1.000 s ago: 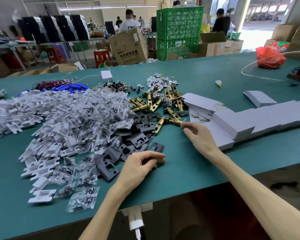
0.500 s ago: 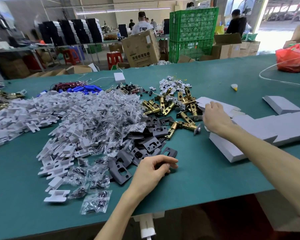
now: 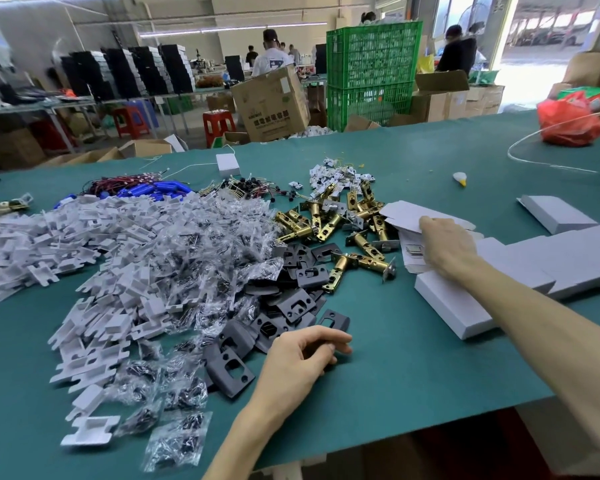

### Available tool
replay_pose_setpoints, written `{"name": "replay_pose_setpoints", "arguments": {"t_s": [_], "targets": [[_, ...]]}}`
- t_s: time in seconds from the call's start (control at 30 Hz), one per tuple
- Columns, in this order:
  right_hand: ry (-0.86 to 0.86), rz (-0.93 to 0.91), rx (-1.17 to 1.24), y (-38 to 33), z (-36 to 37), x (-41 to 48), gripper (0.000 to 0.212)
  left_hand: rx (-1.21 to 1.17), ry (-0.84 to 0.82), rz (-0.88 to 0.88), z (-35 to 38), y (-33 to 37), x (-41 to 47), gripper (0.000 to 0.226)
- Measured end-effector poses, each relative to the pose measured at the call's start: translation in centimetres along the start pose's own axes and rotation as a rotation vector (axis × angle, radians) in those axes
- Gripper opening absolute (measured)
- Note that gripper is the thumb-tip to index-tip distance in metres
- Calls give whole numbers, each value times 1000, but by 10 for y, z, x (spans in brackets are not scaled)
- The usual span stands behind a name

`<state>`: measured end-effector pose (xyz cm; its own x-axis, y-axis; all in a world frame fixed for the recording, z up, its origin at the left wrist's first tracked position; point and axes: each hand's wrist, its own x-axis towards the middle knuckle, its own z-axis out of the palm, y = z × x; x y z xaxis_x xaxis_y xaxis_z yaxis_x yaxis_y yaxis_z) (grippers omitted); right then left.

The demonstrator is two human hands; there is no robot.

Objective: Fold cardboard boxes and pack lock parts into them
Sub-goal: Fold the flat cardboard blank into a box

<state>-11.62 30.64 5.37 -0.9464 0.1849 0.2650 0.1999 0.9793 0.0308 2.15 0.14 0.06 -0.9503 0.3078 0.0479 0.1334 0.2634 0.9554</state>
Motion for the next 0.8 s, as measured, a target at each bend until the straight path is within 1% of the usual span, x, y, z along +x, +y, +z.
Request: {"name": "replay_pose_setpoints", "arguments": {"t_s": [0.07,0.17,0.23,0.3,0.37,0.43,0.47,0.53,0.57,0.63,0.7,0.8], "targets": [[5,22,49,1,-1,1,19,0,-3,-2,0,1,0,38],[36,91,147,2,-4,4,31,0,0,1,0,1,-1,38],[111,127,204,1,-12,4,33,-2,4,-1,0,1,-1,37],[234,136,277,-4,-24,2,32,-6,6,-6,0,1,-1,36],[368,80,395,-14,-35,-6,30,-28,14,-13,0,2,-1,35],[406,-40,533,-31,-44,-21,23,-90,47,-5,-1,3,-1,31],[388,-89,626,-41,-47,-29,20,-128,69,3,-1,3,-1,29],[311,-127,842,-61,-53,-45,16,-206,109,11,-1,4,0,24],[245,-134,935,-71,-56,-53,15,-258,127,5,-1,5,1,23],[43,-168,1083,-86,-57,-70,10,-377,166,-26,-1,8,1,26],[-148,-211,1142,-97,-52,-88,10,-422,205,-34,-3,8,0,36],[-324,-211,1229,-104,-42,-111,13,-434,259,-44,-7,5,-4,47]]}}
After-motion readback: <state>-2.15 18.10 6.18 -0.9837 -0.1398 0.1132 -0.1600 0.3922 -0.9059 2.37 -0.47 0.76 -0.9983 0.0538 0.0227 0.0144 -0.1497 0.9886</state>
